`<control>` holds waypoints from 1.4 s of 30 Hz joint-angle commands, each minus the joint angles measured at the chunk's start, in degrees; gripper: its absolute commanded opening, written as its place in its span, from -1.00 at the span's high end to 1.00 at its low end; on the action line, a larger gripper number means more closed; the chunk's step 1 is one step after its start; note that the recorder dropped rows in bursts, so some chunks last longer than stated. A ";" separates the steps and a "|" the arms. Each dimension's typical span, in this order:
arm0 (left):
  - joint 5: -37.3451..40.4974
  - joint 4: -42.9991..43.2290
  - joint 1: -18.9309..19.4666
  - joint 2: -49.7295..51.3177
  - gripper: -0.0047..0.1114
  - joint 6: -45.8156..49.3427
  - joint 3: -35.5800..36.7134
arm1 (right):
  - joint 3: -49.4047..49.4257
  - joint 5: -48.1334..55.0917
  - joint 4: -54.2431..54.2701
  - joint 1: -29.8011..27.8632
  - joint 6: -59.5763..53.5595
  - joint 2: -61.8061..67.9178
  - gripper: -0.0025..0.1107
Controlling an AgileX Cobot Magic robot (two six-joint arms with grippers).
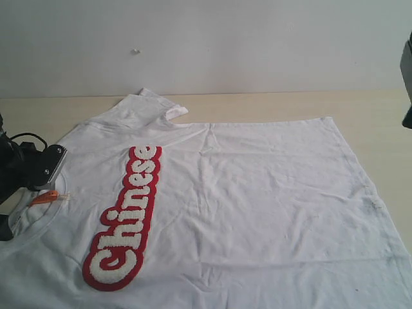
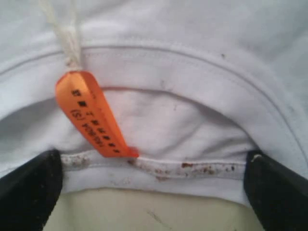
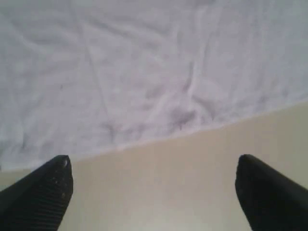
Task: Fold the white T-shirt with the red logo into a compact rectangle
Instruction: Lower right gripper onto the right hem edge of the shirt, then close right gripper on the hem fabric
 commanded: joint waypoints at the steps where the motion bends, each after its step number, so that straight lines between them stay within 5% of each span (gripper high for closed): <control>1: -6.18 0.27 0.66 13.50 -0.88 0.17 5.11 | -0.72 0.55 -13.87 -0.26 5.13 4.58 -0.58; 8: -6.18 0.27 0.66 13.50 -0.88 0.17 5.11 | -1.83 -4.42 -9.94 -0.26 -8.66 15.89 -0.58; 20: -6.18 0.27 0.66 13.50 -0.88 0.17 5.11 | -18.96 -0.82 -6.09 -0.26 -9.18 37.87 -0.58; 31: -6.18 0.27 0.66 13.50 -0.88 0.17 5.11 | -20.20 -11.64 -7.35 -0.26 -6.44 44.04 -0.58; 42: -6.18 0.27 0.66 13.50 -0.88 0.17 5.11 | -20.20 -11.59 -9.94 -0.37 -5.04 48.13 -0.58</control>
